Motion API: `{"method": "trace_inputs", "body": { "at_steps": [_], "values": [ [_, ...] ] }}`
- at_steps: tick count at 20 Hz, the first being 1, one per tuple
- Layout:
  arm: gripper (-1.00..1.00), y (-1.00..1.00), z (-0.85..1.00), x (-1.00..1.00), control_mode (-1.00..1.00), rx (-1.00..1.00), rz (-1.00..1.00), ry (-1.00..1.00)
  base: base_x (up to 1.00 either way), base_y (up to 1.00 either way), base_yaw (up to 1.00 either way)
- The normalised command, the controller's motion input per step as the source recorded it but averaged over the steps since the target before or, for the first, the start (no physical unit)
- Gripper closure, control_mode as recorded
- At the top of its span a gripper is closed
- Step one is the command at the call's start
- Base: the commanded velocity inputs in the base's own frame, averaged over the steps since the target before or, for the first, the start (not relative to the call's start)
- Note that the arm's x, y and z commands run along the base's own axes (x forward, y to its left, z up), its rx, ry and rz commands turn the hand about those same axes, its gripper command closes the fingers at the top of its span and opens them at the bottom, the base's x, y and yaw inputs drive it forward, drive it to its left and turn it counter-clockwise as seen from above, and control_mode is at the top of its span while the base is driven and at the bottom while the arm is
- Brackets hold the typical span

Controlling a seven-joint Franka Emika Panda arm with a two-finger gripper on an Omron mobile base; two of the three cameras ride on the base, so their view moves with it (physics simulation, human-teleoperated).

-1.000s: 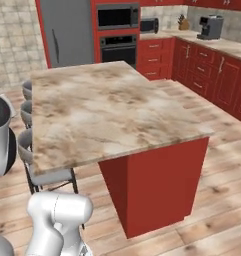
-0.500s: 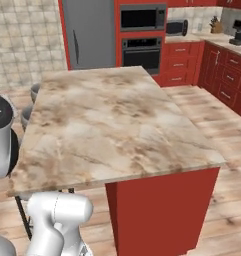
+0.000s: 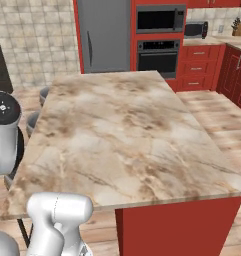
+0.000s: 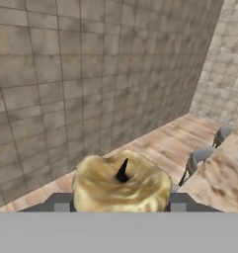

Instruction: Get the candle and the beer from the cabinet and move them to the dining counter.

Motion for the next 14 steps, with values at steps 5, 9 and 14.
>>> {"method": "trace_inputs", "body": {
  "at_steps": [5, 9, 14],
  "values": [
    [1.00, -0.25, -0.50, 0.51, -1.00, 0.01, 0.25, 0.00, 0.00, 0.00, 0.00],
    [1.00, -0.26, -0.69, 0.48, -1.00, 0.00, 0.26, 0.00, 0.00, 0.00, 0.00],
    [1.00, -0.01, -0.55, 0.45, -1.00, 0.00, 0.19, 0.00, 0.00, 0.00, 0.00]
  ]
}}
